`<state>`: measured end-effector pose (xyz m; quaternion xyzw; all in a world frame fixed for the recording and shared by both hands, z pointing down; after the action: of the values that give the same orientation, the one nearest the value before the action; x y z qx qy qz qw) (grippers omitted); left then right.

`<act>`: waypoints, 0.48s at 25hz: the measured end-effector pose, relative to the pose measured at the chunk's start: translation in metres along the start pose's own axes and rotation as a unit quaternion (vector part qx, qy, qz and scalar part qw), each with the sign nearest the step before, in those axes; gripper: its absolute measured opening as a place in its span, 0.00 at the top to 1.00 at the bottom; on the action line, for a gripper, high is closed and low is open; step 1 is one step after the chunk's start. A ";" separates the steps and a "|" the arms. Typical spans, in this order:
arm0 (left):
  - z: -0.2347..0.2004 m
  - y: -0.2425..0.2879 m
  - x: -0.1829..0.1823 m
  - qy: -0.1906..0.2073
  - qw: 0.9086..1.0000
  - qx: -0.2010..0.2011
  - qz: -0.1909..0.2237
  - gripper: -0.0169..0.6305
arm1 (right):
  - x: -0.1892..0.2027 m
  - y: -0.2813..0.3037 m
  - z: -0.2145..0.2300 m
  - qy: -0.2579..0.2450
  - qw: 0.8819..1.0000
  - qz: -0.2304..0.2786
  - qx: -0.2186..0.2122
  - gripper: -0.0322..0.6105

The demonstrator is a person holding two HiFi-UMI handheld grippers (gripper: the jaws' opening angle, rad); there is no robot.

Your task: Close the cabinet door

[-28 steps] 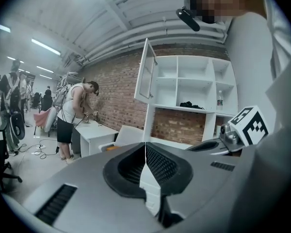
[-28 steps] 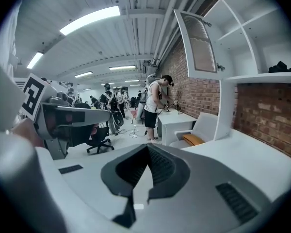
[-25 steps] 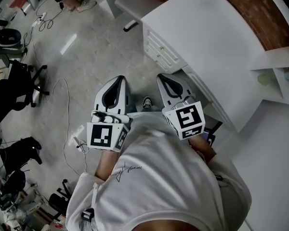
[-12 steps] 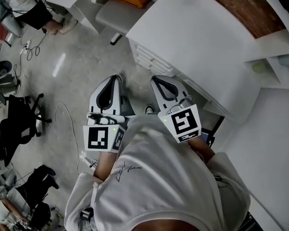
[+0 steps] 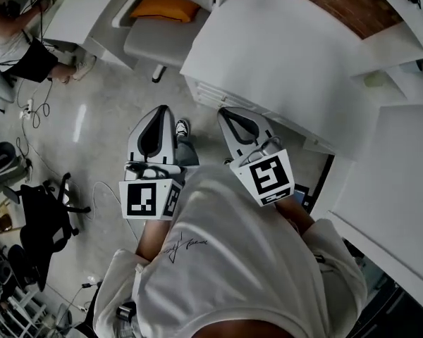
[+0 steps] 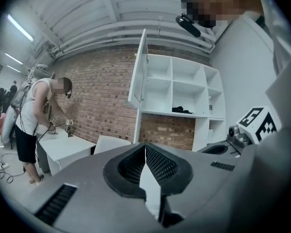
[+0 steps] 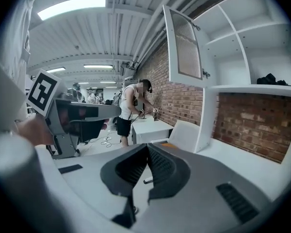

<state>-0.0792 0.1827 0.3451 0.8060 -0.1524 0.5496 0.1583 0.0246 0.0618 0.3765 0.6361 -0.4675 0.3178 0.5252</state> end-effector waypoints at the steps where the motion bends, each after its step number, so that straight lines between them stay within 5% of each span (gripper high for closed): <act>1: -0.005 0.005 -0.005 0.002 1.000 0.010 -0.002 0.95 | -0.004 0.004 0.000 0.005 1.000 -0.001 0.008 0.91; 12: -0.054 0.061 -0.058 0.009 0.994 0.109 0.015 0.95 | -0.053 0.054 0.017 0.006 0.995 -0.006 0.098 0.91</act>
<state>-0.1699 0.1547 0.3152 0.8109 -0.1024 0.5727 0.0628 -0.0466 0.0585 0.3450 0.6849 -0.4272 0.3630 0.4654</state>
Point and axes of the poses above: the fingertips, and each gripper's own axes: y forward along the fingers, z to its right, x out of its underside, the point moved 6 cm from there along -y, backward along the fingers, and after that the axes turned 13 degrees about -y, right-handed, at the moved point
